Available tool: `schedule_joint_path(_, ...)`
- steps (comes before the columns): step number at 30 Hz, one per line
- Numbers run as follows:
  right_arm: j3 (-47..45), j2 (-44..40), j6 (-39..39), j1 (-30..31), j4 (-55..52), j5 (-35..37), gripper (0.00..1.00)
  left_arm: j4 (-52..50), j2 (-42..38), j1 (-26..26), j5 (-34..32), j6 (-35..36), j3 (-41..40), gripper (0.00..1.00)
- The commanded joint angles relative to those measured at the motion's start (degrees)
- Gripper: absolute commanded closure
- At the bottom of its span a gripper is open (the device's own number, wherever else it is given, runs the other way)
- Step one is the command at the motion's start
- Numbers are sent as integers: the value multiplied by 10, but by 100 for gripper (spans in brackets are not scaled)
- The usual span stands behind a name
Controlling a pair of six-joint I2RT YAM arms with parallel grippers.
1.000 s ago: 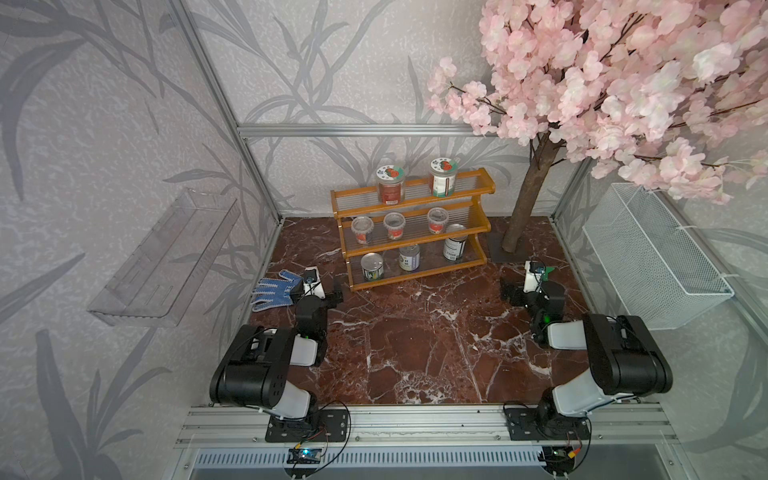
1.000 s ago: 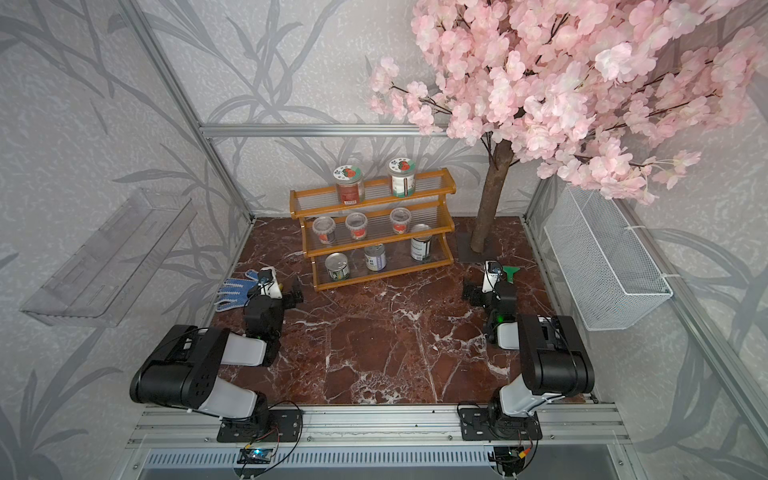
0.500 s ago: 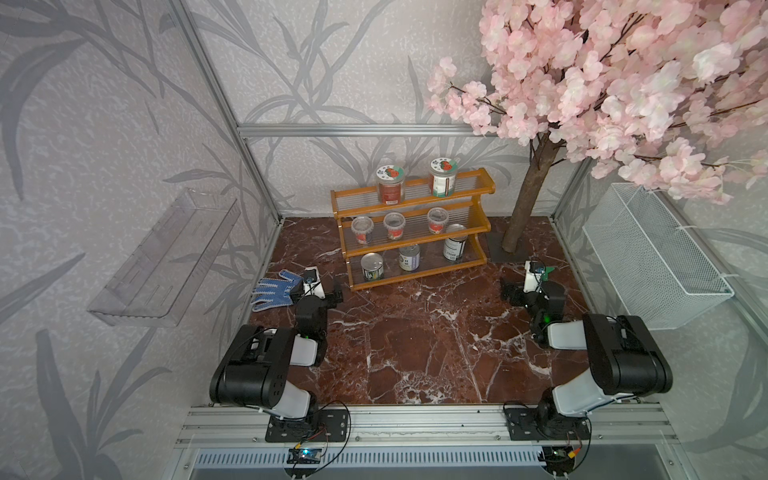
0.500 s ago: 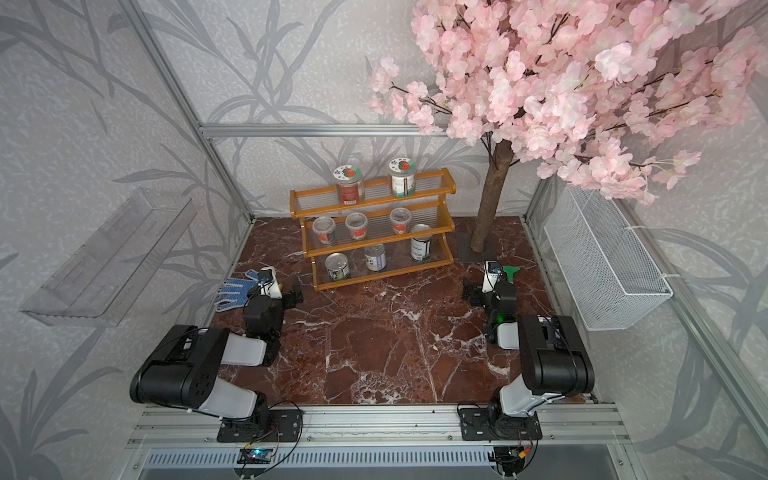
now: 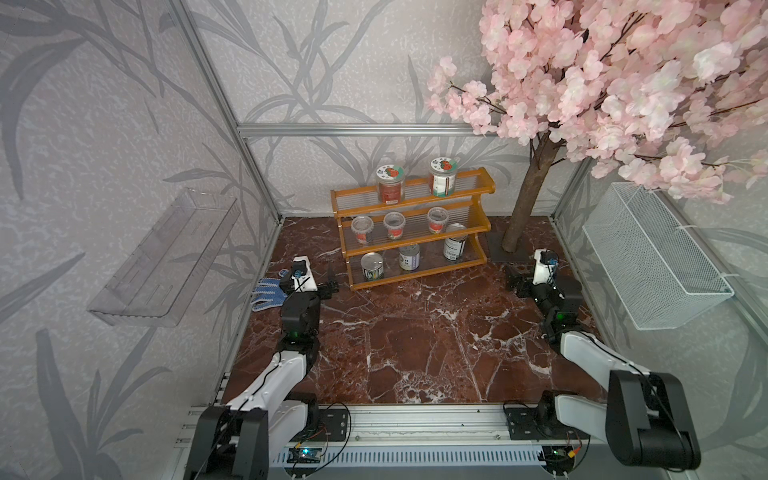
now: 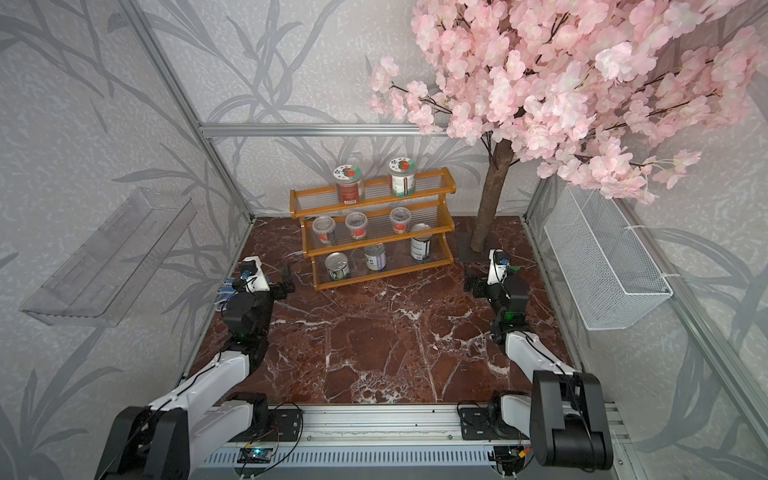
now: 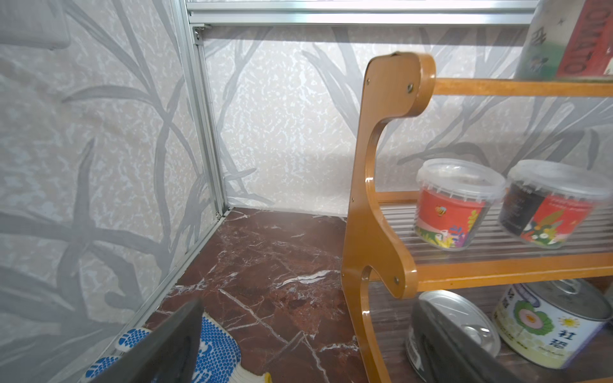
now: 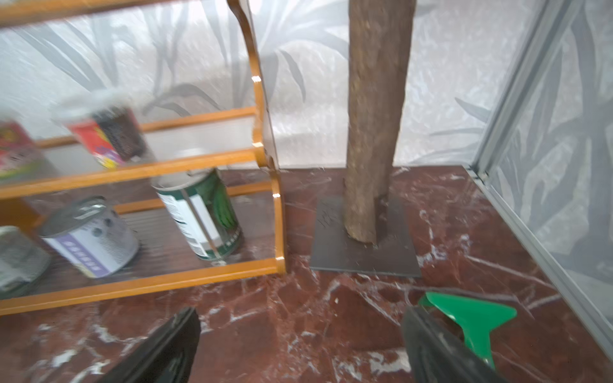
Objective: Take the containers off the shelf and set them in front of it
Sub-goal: Adjust the shelf at the center of the board.
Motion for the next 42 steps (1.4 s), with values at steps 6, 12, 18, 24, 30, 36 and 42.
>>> schedule_joint_path(6,88,-95,66,-2,-198,-188,1,-243,-146,-3,175,-79,43,0)
schedule_joint_path(12,164,-86,89,-2,-313,-170,1,-290,-157,-3,290,-128,78,0)
schedule_joint_path(18,281,-2,61,-1,-401,-164,1,-284,-108,-10,347,-194,103,0)
schedule_joint_path(24,360,105,77,28,-395,-90,1,-262,-75,-53,330,-197,118,0)
schedule_joint_path(30,428,211,44,45,-360,-95,1,-248,-52,-93,300,-193,130,0)
schedule_joint_path(36,478,307,-2,49,-322,-66,1,-243,-26,-117,285,-190,151,0)
schedule_joint_path(42,539,385,-17,53,-301,-74,15,-248,-15,-128,277,-190,162,0)
